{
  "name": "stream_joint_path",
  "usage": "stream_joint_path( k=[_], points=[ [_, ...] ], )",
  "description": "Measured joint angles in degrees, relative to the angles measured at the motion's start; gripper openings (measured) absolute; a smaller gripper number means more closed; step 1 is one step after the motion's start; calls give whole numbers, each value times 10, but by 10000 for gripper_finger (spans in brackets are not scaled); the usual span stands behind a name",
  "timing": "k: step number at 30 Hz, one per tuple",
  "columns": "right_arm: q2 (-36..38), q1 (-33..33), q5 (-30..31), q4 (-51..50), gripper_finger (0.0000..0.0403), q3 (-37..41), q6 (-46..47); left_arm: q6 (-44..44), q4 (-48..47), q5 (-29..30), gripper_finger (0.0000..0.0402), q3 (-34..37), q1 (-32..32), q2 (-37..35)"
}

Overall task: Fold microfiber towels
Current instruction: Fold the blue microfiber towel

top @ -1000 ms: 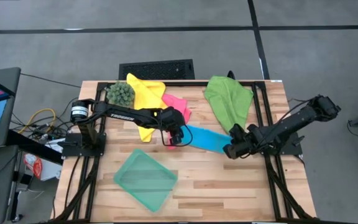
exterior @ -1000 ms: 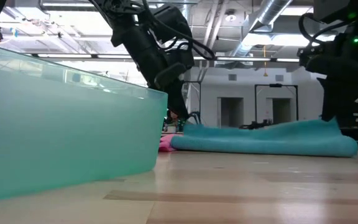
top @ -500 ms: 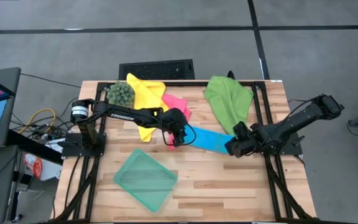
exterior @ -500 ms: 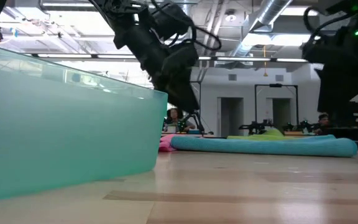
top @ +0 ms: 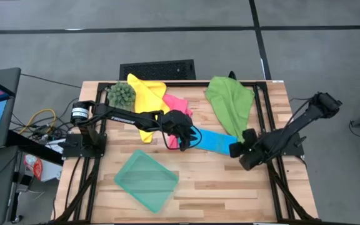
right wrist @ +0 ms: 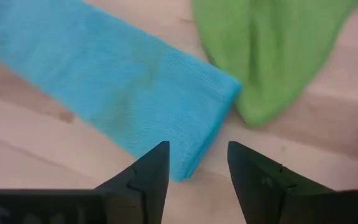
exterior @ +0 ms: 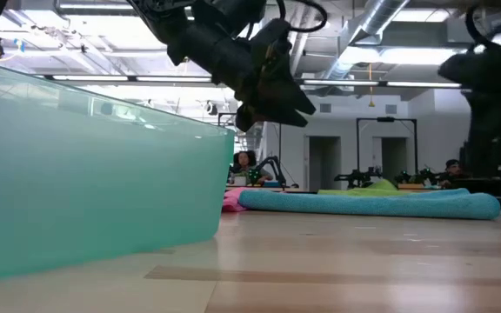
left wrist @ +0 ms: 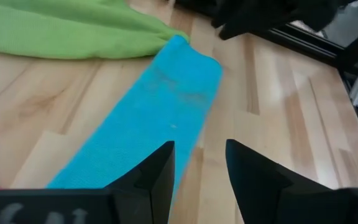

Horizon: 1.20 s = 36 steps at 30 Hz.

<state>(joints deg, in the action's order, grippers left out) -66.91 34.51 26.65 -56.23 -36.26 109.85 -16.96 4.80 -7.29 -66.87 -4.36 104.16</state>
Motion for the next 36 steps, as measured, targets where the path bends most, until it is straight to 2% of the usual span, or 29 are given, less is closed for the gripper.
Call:
stream_joint_path(
  k=[3,6,10,12,17,20,26,36],
  points=[
    [-10,8,-1,14,201,10,52,-1,3,0,133,0,0,0],
    [-11,10,-4,25,222,16,62,-1,24,1,132,0,0,12],
    [-18,6,-11,29,242,25,84,-31,94,-43,132,-2,-2,58],
    [-18,0,-10,46,244,32,89,-48,100,-54,132,-1,-3,76],
    [-18,-13,-8,110,244,58,86,-62,100,-33,132,-1,-4,96],
    [-18,-18,-7,105,244,64,100,-54,104,5,132,-1,-2,94],
    [-18,-32,-9,124,244,75,87,-37,104,34,132,-2,6,110],
    [-18,-47,-15,161,244,99,84,-36,79,38,132,-29,8,152]
  ],
)
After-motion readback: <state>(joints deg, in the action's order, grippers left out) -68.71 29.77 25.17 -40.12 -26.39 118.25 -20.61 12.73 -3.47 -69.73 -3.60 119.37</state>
